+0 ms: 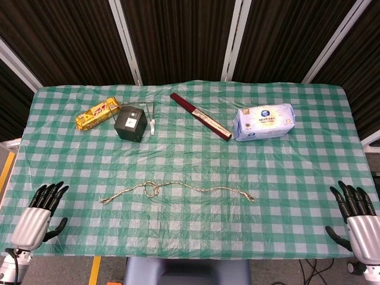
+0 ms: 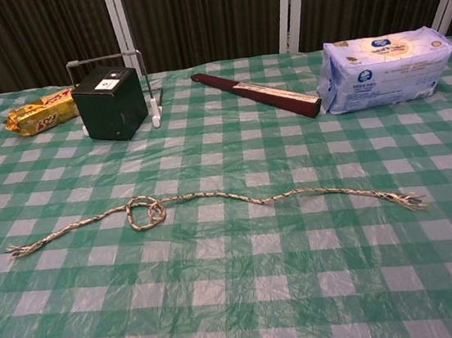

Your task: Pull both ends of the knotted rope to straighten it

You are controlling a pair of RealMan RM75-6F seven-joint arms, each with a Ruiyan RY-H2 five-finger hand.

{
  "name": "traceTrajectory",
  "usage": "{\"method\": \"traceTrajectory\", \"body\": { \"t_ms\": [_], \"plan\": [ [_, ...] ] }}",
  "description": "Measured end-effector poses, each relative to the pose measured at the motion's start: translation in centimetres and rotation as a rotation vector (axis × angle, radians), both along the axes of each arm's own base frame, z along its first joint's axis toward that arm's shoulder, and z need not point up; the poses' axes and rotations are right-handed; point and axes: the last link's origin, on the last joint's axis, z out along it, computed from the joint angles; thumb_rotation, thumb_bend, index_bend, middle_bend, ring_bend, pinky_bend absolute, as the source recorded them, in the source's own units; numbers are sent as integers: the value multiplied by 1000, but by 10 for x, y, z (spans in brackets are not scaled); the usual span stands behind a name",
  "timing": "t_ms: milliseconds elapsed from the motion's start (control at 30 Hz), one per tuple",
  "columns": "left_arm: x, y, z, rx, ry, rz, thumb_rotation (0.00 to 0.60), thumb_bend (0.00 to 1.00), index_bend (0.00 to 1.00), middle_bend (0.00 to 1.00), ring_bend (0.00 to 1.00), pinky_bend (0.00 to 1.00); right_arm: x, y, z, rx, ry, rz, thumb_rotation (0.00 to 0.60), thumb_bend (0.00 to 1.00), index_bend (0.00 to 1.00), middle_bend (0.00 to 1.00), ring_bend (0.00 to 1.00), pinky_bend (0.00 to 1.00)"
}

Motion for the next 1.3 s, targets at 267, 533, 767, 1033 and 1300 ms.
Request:
{"method": "traceTrajectory", "body": {
  "t_ms": [267, 533, 767, 1033, 1300],
  "plan": [
    [2, 16, -35, -109, -46, 7, 600, 385, 6, 0, 0, 88, 1, -4, -8, 32, 17, -4, 600, 288, 0, 0, 0, 0],
    [14, 40, -76, -123, -67, 27, 600, 386, 218, 0, 0, 139, 0, -8, -12, 43, 29, -13, 600, 288, 0, 0, 0, 0],
    [35, 54, -109, -77, -94, 38, 600, 394, 405, 66, 20, 172, 0, -10, -12, 48, 23, -8, 600, 288, 0, 0, 0, 0],
    [38, 68, -134, -24, -14, 63, 600, 397, 446, 71, 24, 171, -1, -11, -13, 54, 26, -12, 600, 288, 0, 0, 0, 0],
    [35, 71, -139, 9, 27, 62, 600, 396, 467, 71, 24, 166, -2, -12, -10, 38, 15, -16, 600, 288, 0, 0, 0, 0]
  ]
}}
